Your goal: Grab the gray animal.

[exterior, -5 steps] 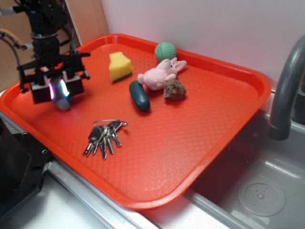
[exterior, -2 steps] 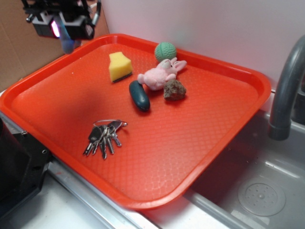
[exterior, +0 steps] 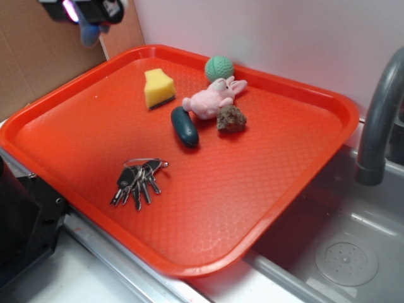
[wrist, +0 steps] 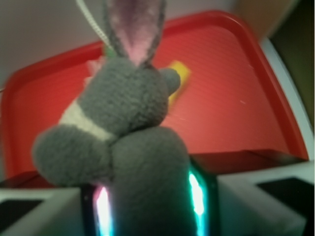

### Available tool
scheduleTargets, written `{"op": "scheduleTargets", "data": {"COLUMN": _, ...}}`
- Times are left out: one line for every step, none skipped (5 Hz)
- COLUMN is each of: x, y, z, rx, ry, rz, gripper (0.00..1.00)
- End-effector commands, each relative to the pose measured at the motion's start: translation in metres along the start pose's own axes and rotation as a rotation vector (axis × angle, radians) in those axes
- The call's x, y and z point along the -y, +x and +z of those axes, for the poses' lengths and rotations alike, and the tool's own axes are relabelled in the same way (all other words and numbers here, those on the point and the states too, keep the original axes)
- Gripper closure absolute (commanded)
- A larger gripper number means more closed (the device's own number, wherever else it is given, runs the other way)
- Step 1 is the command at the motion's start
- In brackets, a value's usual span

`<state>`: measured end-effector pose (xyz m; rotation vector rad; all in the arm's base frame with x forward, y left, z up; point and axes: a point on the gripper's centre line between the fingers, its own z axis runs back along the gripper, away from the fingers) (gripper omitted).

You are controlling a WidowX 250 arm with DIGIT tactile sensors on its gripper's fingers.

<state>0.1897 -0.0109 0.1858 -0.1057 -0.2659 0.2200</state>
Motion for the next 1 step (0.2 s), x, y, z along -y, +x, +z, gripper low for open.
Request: {"op": "scheduleTargets", "data": {"x": -0.0255, "y": -0.0211, "z": -0.0024, "rx": -0.03, "ry": 0.013, "rz": 0.023, "gripper": 1.0}}
